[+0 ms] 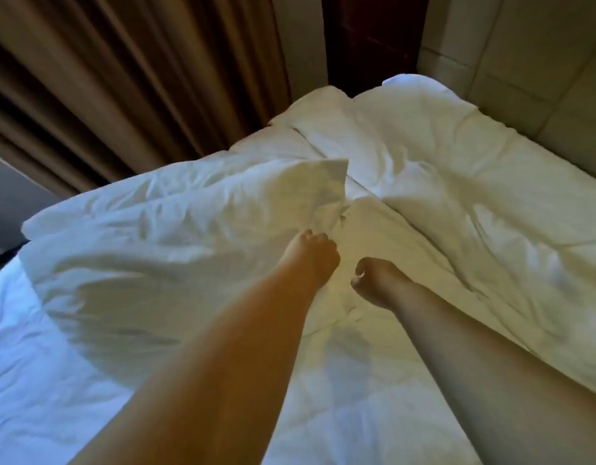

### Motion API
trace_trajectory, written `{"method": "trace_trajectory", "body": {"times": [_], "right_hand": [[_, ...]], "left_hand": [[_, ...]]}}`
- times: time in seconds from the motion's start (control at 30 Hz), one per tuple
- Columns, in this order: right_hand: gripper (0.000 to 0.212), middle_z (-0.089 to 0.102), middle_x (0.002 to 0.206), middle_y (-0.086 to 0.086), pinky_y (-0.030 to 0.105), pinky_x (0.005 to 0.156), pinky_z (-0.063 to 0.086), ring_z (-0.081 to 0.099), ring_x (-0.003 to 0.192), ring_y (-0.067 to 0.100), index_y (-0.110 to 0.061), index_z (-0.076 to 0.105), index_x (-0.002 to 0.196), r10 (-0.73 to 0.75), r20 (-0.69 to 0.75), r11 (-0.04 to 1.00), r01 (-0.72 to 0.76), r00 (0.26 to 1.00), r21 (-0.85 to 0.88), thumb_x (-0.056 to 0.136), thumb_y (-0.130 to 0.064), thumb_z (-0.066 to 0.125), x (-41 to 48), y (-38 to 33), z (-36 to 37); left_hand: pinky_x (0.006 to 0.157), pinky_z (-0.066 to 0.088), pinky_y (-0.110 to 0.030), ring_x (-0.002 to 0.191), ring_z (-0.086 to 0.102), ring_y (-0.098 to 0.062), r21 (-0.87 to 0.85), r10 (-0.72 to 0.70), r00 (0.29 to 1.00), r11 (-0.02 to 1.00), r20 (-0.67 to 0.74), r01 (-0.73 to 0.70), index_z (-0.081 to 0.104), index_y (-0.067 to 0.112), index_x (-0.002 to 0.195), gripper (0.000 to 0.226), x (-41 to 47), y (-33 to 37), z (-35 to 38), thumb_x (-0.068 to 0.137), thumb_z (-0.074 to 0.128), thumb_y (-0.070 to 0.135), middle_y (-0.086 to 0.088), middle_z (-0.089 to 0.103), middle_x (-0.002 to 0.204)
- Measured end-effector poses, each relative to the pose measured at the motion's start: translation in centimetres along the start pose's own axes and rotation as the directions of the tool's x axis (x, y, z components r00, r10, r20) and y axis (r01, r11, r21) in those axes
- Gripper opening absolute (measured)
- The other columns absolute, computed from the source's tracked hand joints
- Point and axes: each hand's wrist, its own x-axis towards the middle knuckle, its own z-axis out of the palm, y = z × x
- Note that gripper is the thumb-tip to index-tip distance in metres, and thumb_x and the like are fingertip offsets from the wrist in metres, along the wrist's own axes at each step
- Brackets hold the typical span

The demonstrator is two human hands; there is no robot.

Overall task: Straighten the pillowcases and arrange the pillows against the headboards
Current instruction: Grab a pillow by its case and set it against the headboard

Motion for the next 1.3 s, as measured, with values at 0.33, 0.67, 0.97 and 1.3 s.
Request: {"method": "trace_trajectory", "body": {"times": [0.33, 0.67, 0.97, 1.3], "right_hand": [[0.079, 0.048, 0.136, 0.007, 0.042, 0.099, 0.045, 0.049, 0.123, 0.028, -0.02, 0.038, 0.139, -0.049, 0.146, 0.969, 0.012, 0.988, 0.246, 0.072, -0.048, 0.068, 8.0, -0.2, 5.9], [0.048, 0.068, 0.111, 0.003, 0.04, 0.09, 0.051, 0.064, 0.105, 0.027, -0.024, 0.058, 0.12, -0.024, 0.229, 0.969, -0.034, 0.973, 0.245, 0.077, -0.045, 0.062, 7.7, -4.6, 9.8], [0.041, 0.064, 0.122, 0.007, 0.033, 0.092, 0.041, 0.058, 0.113, 0.028, -0.017, 0.057, 0.119, -0.165, 0.137, 0.986, 0.162, 0.977, 0.029, 0.099, -0.045, 0.035, -1.7, -10.3, 13.3], [0.038, 0.066, 0.118, 0.008, 0.036, 0.087, 0.045, 0.061, 0.108, 0.03, -0.019, 0.065, 0.108, -0.181, -0.182, 0.98, 0.163, 0.966, -0.113, 0.096, -0.044, 0.04, -16.7, -18.7, 11.7]], "left_hand": [[0.112, 0.018, -0.045, 0.127, 0.033, -0.025, 0.22, 0.057, 0.986, 0.971, 0.154, -0.091, 0.056, 0.022, 0.127, 0.042, 7.3, -0.8, 4.3, 0.091, 0.05, 0.044, 0.003, 0.051, 0.131], [0.097, 0.024, -0.049, 0.105, 0.052, -0.022, 0.122, 0.148, 0.958, 0.976, 0.246, -0.182, 0.067, 0.029, 0.096, 0.024, 5.2, -1.7, 6.6, 0.092, 0.048, 0.044, 0.005, 0.065, 0.101], [0.084, 0.032, -0.039, 0.089, 0.055, -0.019, -0.079, 0.173, 0.977, 0.983, 0.126, -0.164, 0.07, 0.03, 0.093, 0.037, -7.3, -4.7, 9.9, 0.089, 0.043, 0.055, 0.007, 0.063, 0.09], [0.101, 0.04, -0.037, 0.123, 0.047, -0.02, -0.167, -0.031, 0.971, 0.986, -0.239, -0.01, 0.048, 0.027, 0.128, 0.048, -27.3, -9.0, 9.9, 0.086, 0.064, 0.044, 0.003, 0.055, 0.126]]}}
